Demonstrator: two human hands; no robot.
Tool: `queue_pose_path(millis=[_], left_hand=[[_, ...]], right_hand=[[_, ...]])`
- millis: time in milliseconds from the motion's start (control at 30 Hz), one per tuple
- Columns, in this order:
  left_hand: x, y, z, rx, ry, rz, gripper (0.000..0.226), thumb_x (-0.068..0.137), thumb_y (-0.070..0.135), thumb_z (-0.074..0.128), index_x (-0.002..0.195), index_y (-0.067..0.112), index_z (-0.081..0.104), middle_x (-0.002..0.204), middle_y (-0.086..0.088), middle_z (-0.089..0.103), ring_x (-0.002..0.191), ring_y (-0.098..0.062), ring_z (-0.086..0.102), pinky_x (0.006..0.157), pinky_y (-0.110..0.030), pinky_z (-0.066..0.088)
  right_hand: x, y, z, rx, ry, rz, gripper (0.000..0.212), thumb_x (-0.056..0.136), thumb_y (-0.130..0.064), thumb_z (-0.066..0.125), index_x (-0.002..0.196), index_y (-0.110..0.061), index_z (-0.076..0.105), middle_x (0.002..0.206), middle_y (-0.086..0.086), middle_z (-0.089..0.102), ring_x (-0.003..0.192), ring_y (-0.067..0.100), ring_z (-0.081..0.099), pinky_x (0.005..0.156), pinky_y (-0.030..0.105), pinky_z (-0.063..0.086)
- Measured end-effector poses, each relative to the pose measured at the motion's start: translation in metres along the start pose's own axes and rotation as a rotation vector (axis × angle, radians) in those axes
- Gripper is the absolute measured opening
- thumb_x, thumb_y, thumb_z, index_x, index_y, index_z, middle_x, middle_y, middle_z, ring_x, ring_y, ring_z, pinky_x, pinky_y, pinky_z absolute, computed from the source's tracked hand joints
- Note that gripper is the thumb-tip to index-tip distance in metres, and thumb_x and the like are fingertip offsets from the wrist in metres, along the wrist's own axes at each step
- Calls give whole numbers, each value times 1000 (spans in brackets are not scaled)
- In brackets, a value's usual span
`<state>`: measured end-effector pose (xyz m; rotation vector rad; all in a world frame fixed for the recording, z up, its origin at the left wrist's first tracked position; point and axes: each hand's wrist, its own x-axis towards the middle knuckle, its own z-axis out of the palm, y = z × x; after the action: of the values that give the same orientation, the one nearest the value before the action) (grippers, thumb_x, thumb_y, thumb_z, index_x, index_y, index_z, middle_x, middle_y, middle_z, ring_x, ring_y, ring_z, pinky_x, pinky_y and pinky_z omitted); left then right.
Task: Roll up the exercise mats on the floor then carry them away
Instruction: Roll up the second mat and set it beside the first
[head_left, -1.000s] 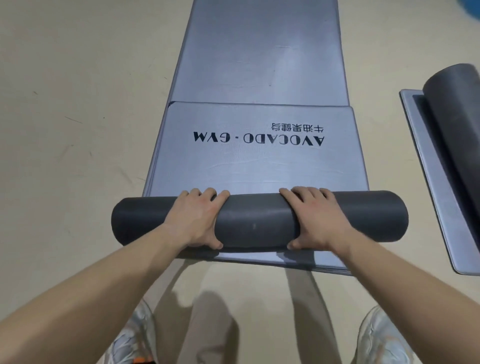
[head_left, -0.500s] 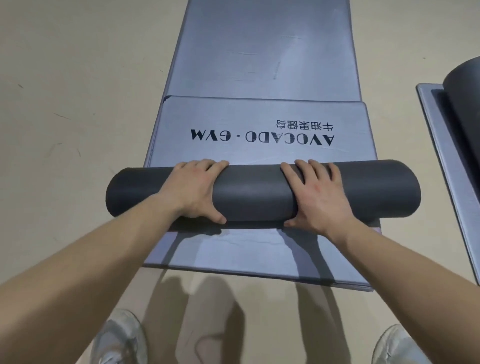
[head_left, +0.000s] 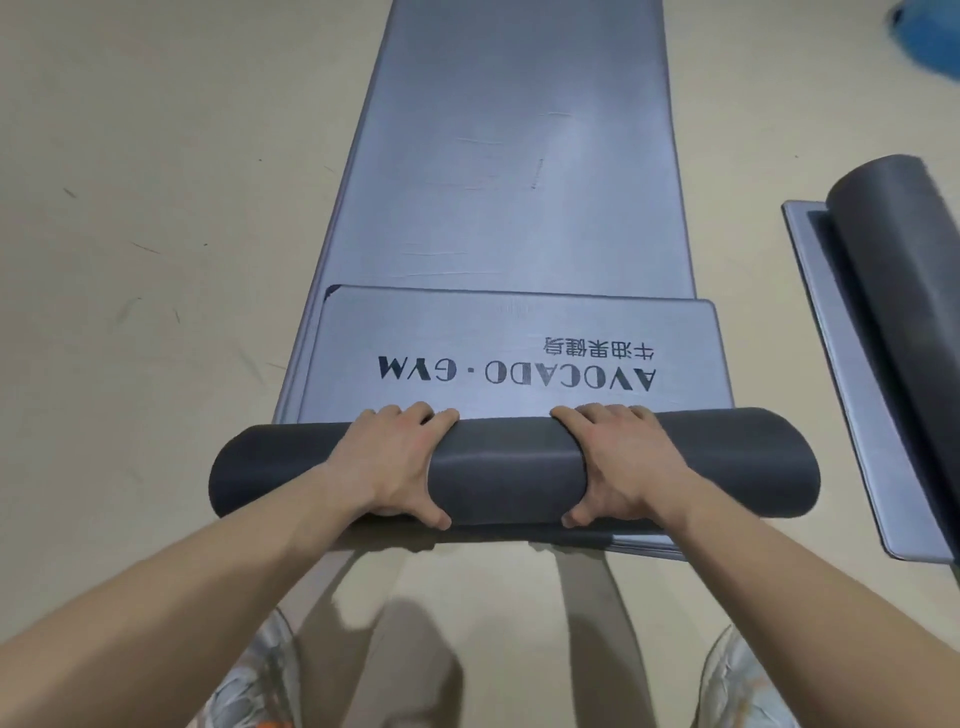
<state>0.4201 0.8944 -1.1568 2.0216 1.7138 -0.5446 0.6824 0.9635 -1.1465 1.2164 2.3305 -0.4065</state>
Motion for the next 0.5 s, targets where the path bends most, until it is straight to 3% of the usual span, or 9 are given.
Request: queue_pose_path(millis=[67, 167, 267, 367, 433, 500], left_hand=[[9, -6, -14, -76, -82, -12, 120, 47, 82, 76, 148, 35, 31, 129, 6, 55, 111, -25, 58, 92, -41, 50], [25, -16, -35, -189, -188, -20, 125, 48, 79, 84, 153, 37, 31, 140, 6, 59, 122, -24, 57, 100, -40, 47], [21, -10, -31, -160, -14, -98, 130, 53, 87, 74, 159, 35, 19, 156, 2, 46, 139, -25, 46, 117, -50, 31], [7, 6, -4, 14, 144, -129, 141, 53, 95, 63, 161, 33, -3, 167, -4, 21, 153, -30, 20, 123, -56, 15], [23, -6, -10, -52, 175, -123, 138, 51, 95, 63, 161, 36, 3, 165, -2, 25, 151, -27, 25, 123, -53, 18], [51, -26, -30, -145, 117, -100, 138, 48, 96, 62, 161, 37, 11, 163, -1, 30, 148, -25, 30, 122, -51, 22]], right_hand=[[-14, -6, 17, -30, 143, 74, 131, 49, -78, 78, 157, -27, 23, 150, 3, 43, 139, 28, 41, 119, 53, 24], [-18, -9, 30, -36, 281, 85, 138, 41, -94, 65, 157, -27, 28, 151, 8, 44, 140, 33, 40, 118, 58, 22], [8, 2, 8, 16, 232, 78, 134, 43, -102, 49, 157, -35, 27, 153, 1, 42, 142, 26, 38, 119, 52, 19], [31, 15, -15, 39, 180, 45, 134, 45, -104, 46, 158, -36, 24, 157, 0, 37, 146, 25, 31, 122, 52, 17], [34, 14, -7, -1, 260, 44, 132, 51, -101, 47, 159, -30, 26, 158, 6, 36, 147, 29, 29, 122, 57, 16], [31, 10, 12, -63, 333, 36, 138, 49, -96, 61, 160, -23, 26, 160, 13, 34, 148, 36, 28, 119, 65, 18]])
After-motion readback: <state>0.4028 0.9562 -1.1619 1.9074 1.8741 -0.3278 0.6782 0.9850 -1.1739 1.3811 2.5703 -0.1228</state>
